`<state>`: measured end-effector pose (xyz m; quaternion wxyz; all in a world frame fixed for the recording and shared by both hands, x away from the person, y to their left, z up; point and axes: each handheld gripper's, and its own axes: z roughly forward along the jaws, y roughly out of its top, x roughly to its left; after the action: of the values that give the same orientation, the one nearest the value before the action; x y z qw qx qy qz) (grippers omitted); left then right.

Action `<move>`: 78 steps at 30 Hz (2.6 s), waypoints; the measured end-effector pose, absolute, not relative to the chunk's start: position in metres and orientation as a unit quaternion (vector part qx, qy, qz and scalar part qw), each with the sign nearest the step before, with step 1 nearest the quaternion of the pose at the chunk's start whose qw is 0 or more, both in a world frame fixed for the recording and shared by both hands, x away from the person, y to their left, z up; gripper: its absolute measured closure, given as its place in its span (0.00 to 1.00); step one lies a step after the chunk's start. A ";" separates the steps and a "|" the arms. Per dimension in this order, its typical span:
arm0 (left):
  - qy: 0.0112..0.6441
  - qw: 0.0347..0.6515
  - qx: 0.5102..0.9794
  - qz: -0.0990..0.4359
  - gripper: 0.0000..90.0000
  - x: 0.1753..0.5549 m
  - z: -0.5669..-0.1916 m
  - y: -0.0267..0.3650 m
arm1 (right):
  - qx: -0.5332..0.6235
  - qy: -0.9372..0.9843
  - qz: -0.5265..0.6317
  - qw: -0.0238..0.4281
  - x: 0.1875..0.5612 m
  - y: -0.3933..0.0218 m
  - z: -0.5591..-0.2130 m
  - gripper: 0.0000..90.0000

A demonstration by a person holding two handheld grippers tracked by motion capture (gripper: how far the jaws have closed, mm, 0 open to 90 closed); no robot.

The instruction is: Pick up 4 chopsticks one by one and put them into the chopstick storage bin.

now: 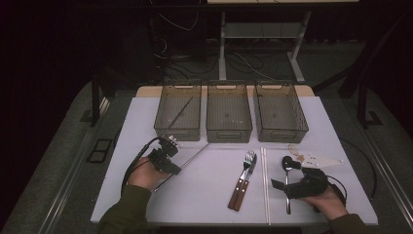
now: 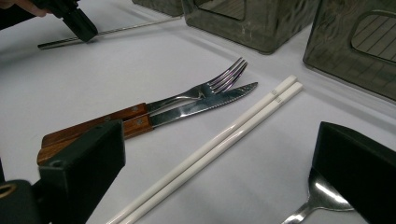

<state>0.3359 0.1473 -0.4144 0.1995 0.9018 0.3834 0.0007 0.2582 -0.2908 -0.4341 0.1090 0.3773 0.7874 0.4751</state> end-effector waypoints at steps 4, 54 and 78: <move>0.378 0.235 0.896 0.007 0.94 0.330 -0.409 0.154 | 0.378 0.787 0.475 0.109 0.258 -0.291 -0.434 0.03; 0.334 0.571 0.735 0.150 0.94 0.353 -0.372 0.187 | 0.380 0.787 0.474 0.111 0.258 -0.291 -0.434 0.03; 0.384 0.533 0.726 0.202 0.94 0.437 -0.342 0.190 | 0.385 0.781 0.480 0.108 0.258 -0.293 -0.433 0.03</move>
<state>0.4374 0.1895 -0.3418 0.5333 0.7264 0.3837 0.2017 0.2577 -0.2930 -0.4333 0.1084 0.3847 0.7807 0.4803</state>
